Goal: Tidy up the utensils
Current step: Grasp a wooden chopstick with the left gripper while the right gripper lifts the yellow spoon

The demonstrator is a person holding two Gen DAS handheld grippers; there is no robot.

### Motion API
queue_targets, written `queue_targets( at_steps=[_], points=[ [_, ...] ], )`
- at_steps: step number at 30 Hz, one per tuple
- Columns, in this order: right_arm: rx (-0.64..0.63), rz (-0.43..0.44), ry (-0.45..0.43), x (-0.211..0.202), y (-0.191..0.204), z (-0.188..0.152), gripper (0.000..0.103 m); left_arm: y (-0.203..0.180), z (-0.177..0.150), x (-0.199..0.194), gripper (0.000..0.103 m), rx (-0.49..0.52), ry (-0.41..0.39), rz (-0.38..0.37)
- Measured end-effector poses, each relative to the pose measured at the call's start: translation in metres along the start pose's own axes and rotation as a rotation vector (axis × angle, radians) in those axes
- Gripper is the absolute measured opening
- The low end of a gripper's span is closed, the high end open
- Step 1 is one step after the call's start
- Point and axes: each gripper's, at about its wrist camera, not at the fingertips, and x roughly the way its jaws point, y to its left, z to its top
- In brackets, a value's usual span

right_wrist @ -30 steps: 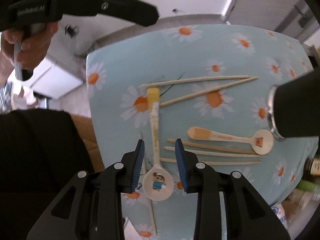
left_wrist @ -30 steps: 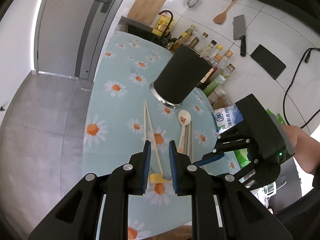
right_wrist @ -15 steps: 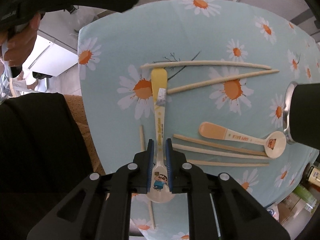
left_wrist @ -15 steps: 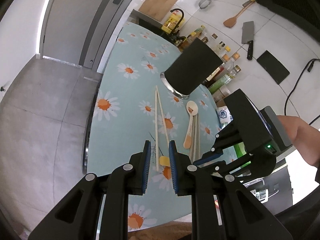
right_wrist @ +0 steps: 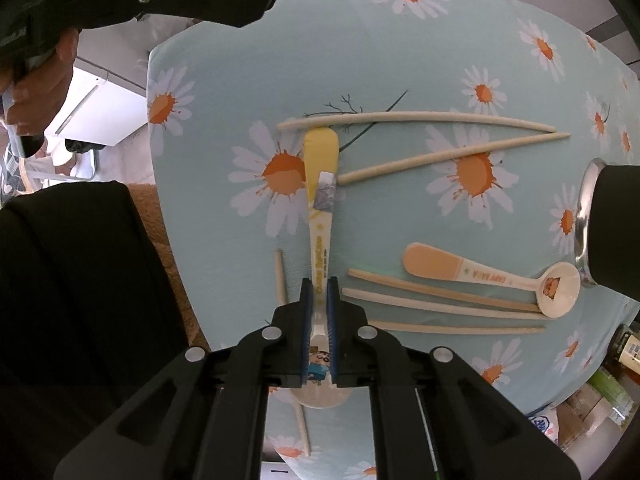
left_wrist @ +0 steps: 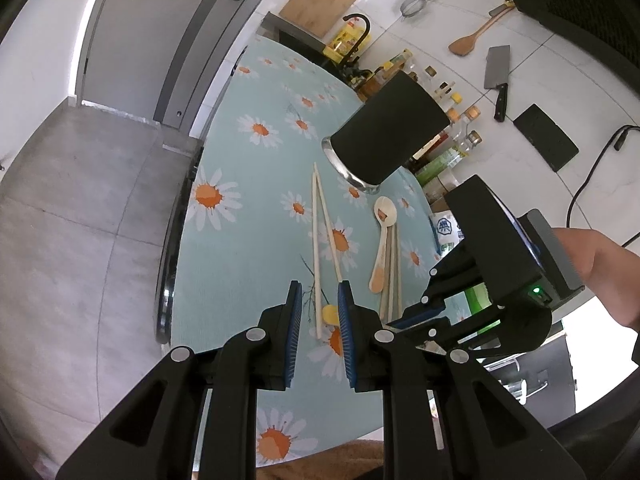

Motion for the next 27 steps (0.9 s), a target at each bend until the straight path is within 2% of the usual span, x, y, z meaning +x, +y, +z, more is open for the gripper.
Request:
queue_targets(
  at_steps=[12, 19, 27],
  points=[
    [0.008, -0.001, -0.062, -0.019, -0.003, -0.015, 0.008, 0.003, 0.006, 0.009, 0.017, -0.003, 0.013, -0.009],
    [0.082, 0.003, -0.123, -0.034, -0.013, -0.037, 0.008, -0.005, 0.014, 0.023, 0.017, 0.031, 0.050, -0.006],
    [0.267, 0.046, -0.291, -0.063, -0.046, -0.085, 0.008, -0.031, 0.036, 0.051, 0.017, 0.141, 0.150, 0.043]
  ],
)
